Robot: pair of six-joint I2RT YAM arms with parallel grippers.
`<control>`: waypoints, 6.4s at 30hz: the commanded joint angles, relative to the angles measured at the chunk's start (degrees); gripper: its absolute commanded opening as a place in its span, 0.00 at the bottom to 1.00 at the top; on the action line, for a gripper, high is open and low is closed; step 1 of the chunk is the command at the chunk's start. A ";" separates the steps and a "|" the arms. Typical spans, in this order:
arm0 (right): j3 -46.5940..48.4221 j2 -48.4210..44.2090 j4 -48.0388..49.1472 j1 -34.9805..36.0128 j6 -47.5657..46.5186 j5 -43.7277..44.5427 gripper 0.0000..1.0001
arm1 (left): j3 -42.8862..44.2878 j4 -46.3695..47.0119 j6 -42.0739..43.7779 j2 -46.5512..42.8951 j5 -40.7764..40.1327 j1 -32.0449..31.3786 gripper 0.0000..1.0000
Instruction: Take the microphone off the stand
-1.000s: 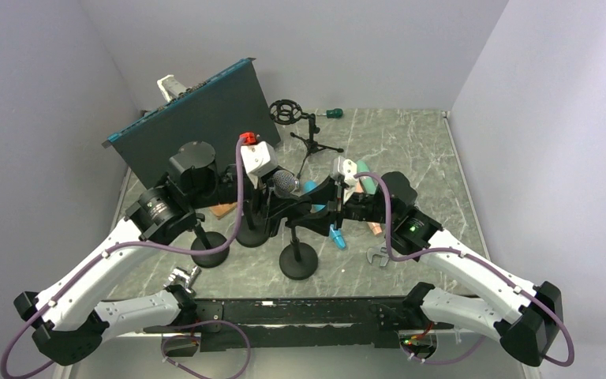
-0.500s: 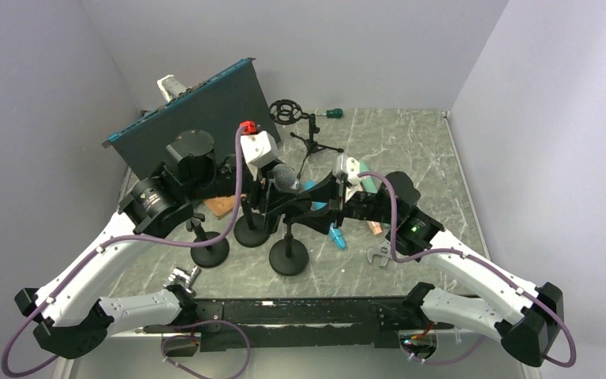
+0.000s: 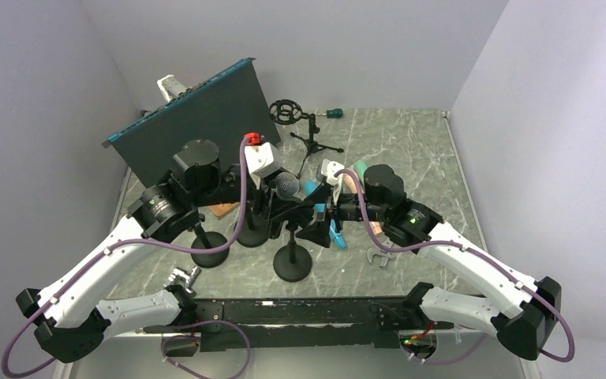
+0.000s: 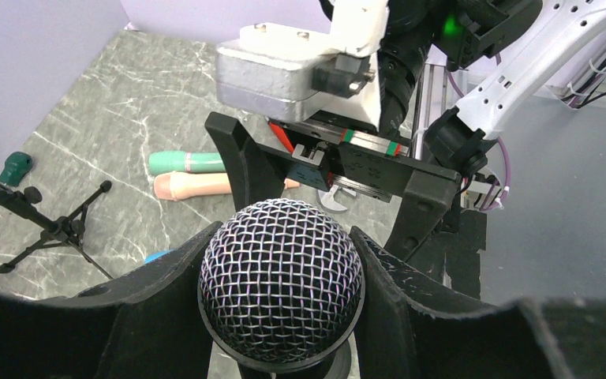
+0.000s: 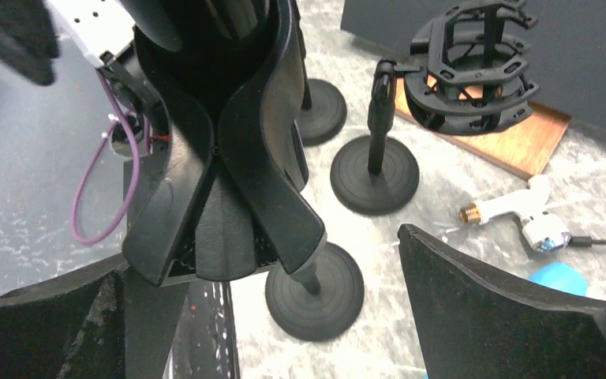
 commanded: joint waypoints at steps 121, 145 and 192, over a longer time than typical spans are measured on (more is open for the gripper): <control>-4.57 -11.45 17.45 1.67 31.55 -9.65 0.79 | -6.94 33.90 -44.95 0.18 7.31 -0.12 0.00; -3.14 -19.04 -10.42 1.59 20.27 45.15 0.00 | 0.87 8.97 -26.46 -5.36 -11.79 -0.48 0.99; 6.90 38.78 -12.48 -10.20 11.84 47.22 0.63 | 2.49 -0.84 -19.79 -1.10 -13.83 -0.21 0.76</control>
